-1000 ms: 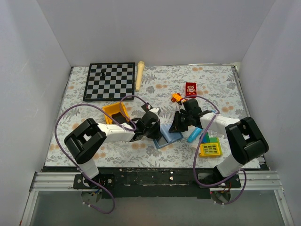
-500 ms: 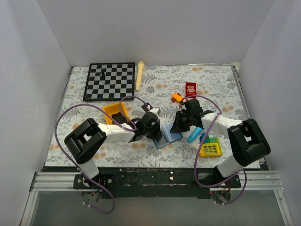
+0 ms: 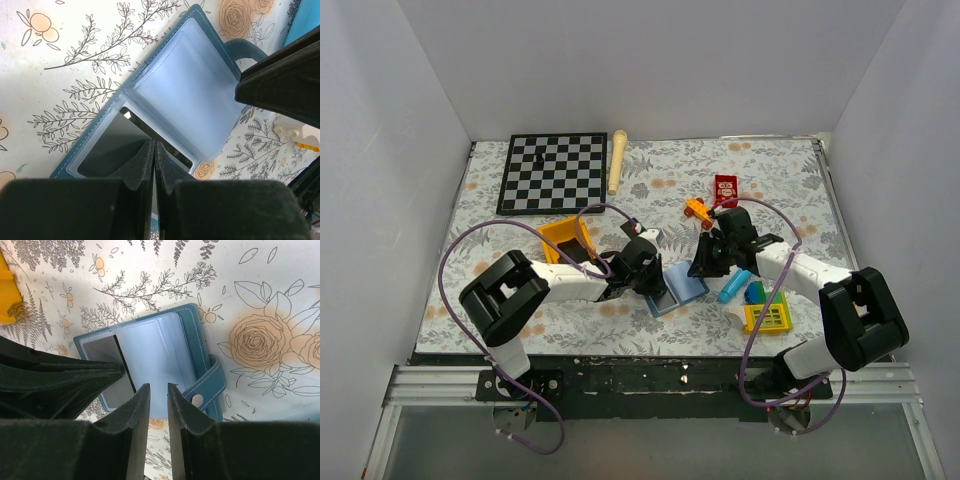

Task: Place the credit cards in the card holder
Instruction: Turn over the card slot in the card holder.

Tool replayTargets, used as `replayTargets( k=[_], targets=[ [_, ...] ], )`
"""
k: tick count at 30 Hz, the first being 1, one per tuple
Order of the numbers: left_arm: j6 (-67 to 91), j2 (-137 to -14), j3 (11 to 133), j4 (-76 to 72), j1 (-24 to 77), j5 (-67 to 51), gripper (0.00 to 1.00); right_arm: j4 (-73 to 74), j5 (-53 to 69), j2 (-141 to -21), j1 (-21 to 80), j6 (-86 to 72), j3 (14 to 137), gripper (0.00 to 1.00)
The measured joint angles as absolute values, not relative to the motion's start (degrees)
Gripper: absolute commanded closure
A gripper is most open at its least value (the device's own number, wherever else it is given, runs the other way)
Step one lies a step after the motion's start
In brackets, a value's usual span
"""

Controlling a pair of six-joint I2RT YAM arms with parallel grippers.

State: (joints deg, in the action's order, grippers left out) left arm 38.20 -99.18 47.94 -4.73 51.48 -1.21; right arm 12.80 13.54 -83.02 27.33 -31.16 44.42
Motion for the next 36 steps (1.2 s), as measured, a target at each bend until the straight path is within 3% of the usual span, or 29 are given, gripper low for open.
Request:
replayTargets(
  k=[36],
  targets=[
    [38.15, -99.37, 47.94, -5.15, 51.48, -1.8, 1.0, 5.96, 24.77, -94.15, 27.51, -32.86, 45.32, 0.78]
  ],
)
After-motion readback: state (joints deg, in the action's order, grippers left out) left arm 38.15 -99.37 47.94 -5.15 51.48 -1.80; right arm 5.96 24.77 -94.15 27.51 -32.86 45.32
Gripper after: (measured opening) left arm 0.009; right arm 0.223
